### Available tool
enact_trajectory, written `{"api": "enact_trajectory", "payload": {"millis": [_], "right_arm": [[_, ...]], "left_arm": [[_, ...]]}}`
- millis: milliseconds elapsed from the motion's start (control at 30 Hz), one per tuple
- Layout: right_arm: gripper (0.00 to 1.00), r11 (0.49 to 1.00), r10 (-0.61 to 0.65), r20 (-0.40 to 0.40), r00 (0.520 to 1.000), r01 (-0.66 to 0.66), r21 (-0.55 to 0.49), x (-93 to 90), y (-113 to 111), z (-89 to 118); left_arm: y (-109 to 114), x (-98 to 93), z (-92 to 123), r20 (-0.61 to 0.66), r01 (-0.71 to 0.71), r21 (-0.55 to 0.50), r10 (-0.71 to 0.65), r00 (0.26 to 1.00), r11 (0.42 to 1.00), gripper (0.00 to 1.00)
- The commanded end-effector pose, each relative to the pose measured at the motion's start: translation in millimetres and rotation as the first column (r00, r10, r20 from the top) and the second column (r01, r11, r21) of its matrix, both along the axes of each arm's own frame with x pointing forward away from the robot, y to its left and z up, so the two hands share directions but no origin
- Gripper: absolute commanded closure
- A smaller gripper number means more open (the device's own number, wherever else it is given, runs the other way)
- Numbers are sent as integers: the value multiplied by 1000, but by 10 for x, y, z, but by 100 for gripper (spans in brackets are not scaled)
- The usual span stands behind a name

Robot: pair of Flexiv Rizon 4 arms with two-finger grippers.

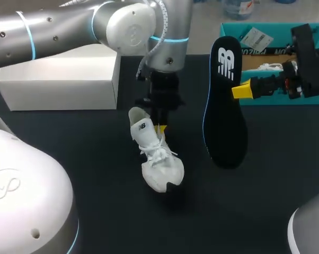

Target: Take the shoe out of the shoebox, open the shoe tongue, remove and reinsert the insole, then place the shoe into the shoebox

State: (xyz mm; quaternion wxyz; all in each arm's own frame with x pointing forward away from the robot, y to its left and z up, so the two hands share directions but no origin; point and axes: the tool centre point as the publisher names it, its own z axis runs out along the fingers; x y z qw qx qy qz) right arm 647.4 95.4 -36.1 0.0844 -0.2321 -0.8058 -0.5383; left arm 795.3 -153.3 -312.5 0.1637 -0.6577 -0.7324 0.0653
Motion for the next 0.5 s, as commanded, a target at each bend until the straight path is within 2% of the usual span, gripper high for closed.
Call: {"api": "enact_trajectory", "payload": {"millis": [33, 133, 500], "right_arm": [[100, 1000, 3, -3, 1000, -3, -3, 34, 27, -1], [100, 1000, 3, -3, 1000, -3, -3, 34, 27, -1], [100, 1000, 3, -3, 1000, -3, -3, 34, 27, -1]], "left_arm": [[-35, 2, 33, 27, 231, 18, -231, 972, 973, 100], [-52, -10, 52, 60, 162, 22, -164, 985, 986, 100], [-52, -10, 52, 60, 162, 22, -164, 985, 986, 100]]}}
